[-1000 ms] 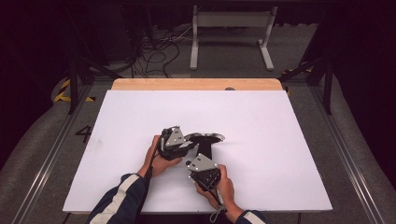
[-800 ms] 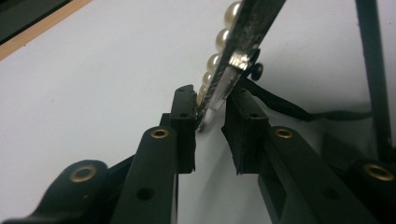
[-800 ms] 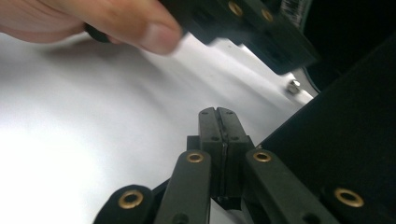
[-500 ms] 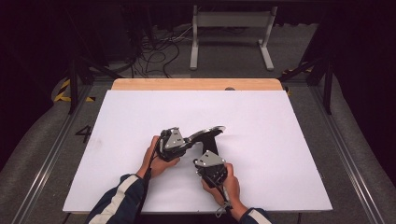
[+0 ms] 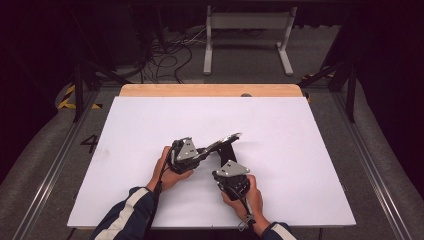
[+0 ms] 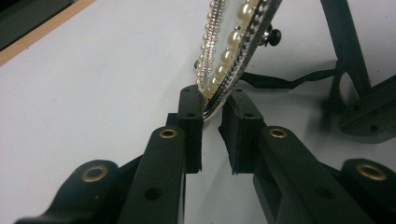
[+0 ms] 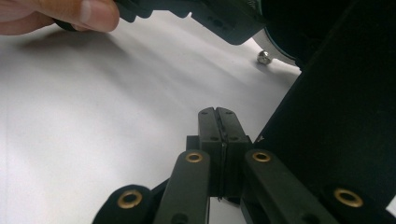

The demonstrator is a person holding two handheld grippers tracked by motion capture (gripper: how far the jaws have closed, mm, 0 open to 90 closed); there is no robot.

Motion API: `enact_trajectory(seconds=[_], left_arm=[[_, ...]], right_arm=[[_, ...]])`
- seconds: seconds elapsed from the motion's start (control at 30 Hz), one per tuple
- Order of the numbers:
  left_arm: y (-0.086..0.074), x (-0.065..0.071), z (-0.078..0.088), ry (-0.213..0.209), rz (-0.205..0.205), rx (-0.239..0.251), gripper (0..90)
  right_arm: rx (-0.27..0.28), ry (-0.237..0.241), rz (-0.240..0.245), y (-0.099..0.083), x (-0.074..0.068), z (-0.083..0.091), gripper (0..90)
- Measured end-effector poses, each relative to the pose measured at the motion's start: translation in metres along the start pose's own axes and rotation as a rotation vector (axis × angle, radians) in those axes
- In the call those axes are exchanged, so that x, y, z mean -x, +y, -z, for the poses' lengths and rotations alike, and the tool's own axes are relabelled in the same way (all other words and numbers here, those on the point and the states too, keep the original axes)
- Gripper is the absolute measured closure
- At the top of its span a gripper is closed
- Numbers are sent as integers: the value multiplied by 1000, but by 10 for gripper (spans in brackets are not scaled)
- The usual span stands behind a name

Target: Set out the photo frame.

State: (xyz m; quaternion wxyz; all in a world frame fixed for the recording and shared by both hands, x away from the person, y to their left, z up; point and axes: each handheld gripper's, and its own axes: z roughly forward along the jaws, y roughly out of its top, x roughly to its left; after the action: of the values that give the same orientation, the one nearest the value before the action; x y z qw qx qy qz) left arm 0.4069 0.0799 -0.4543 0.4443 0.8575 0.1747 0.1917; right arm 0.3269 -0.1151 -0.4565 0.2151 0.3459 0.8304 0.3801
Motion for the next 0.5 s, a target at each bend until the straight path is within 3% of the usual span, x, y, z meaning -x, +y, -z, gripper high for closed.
enact_trajectory(seconds=[0.2, 0.33, 0.5], left_arm=[[2, 0, -6, 14, 13, 10, 669], [2, -3, -12, -36, 57, 21, 612], [3, -4, -16, -23, 72, 16, 601]], right_arm=[[-5, 3, -18, -4, 3, 1, 900], [9, 6, -51, -6, 5, 4, 900], [18, 1, -50, -6, 7, 6, 900]])
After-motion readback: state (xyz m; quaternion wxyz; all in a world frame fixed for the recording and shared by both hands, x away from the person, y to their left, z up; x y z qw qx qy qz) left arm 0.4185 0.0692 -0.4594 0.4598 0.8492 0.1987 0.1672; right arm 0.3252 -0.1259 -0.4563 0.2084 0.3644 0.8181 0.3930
